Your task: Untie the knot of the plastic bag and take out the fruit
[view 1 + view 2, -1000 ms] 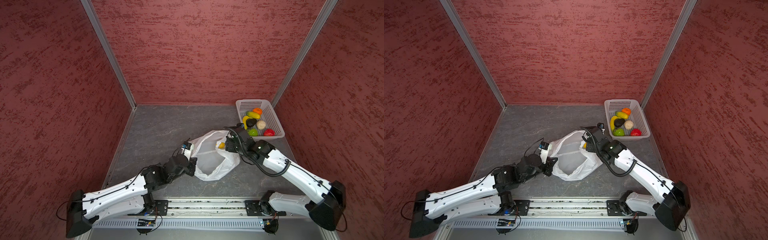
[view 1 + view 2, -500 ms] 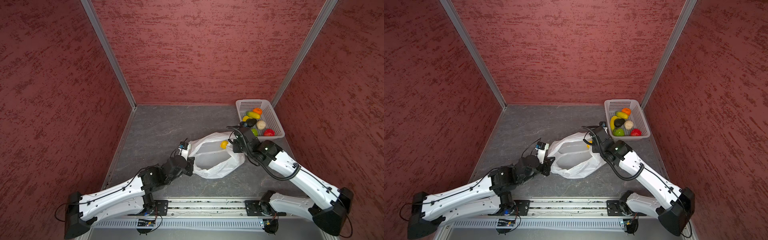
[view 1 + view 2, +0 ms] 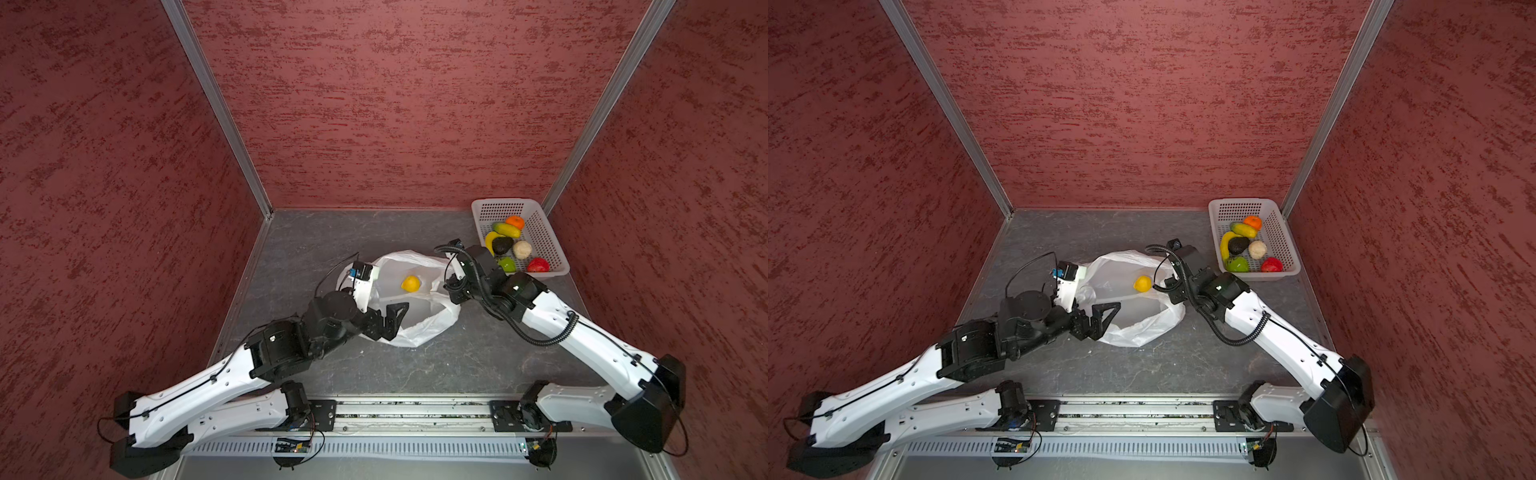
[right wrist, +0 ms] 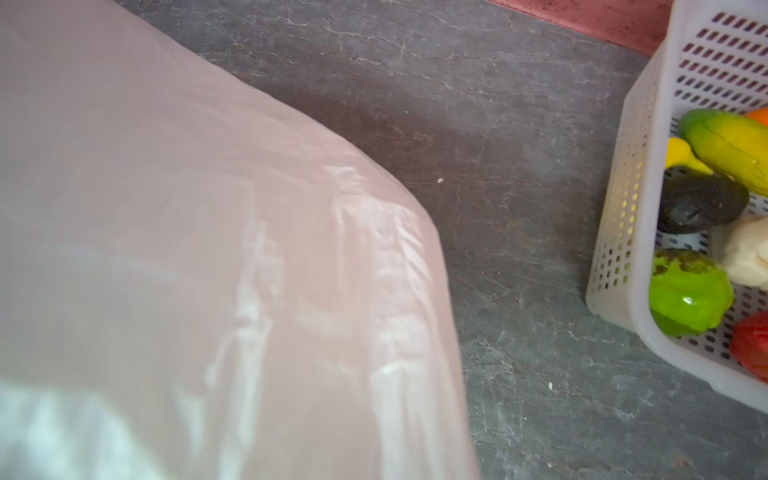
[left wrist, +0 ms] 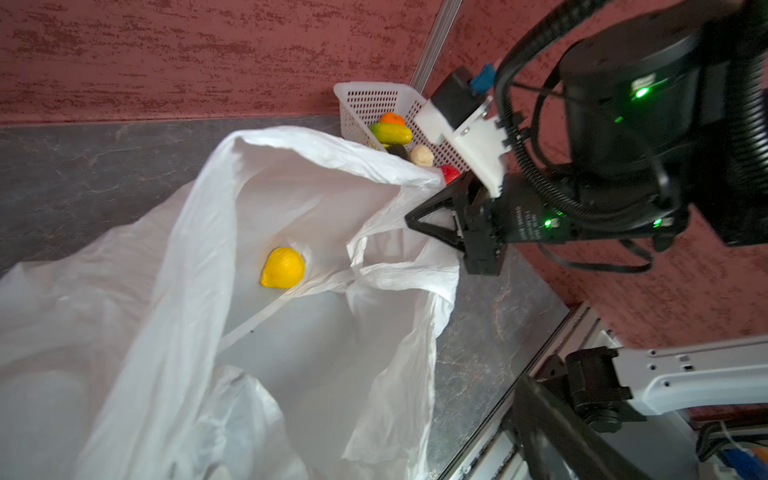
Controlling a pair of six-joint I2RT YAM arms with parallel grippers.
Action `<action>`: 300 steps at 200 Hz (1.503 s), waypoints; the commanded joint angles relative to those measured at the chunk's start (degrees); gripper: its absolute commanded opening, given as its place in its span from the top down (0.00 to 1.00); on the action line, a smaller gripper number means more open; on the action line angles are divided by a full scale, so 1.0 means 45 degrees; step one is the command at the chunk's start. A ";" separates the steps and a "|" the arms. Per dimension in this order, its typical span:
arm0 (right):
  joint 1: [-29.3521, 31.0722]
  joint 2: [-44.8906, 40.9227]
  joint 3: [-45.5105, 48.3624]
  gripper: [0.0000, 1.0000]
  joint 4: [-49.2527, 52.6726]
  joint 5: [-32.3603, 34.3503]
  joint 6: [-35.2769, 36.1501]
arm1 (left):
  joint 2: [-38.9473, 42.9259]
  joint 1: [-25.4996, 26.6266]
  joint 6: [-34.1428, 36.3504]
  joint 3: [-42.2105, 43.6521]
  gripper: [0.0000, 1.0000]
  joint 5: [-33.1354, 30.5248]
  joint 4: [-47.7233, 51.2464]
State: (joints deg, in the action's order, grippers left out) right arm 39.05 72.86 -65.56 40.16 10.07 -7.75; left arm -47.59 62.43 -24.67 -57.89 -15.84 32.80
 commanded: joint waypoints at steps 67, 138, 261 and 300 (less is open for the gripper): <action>-0.0623 0.1169 -0.1620 1.00 -0.0016 0.1907 0.0684 | 0.1454 -0.0054 -0.1596 0.1761 0.00 0.1104 0.0356; -0.1804 0.1363 -0.1343 1.00 0.0074 0.2394 0.1005 | 0.3595 -0.1457 -0.3176 0.2971 0.00 0.2353 0.1594; -0.2469 0.1160 -0.0891 1.00 0.0058 0.2373 0.1410 | 0.1598 -0.4358 -0.1803 0.0298 0.00 0.1062 0.5373; -0.2662 0.1208 -0.0841 1.00 0.0040 0.2221 0.1637 | 0.2016 -0.4345 -0.0580 0.0099 0.00 0.0128 0.4594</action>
State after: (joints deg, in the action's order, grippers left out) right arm 29.89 79.26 -69.97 40.12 15.20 -1.39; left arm -40.91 43.66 -32.47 -56.97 -9.15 49.71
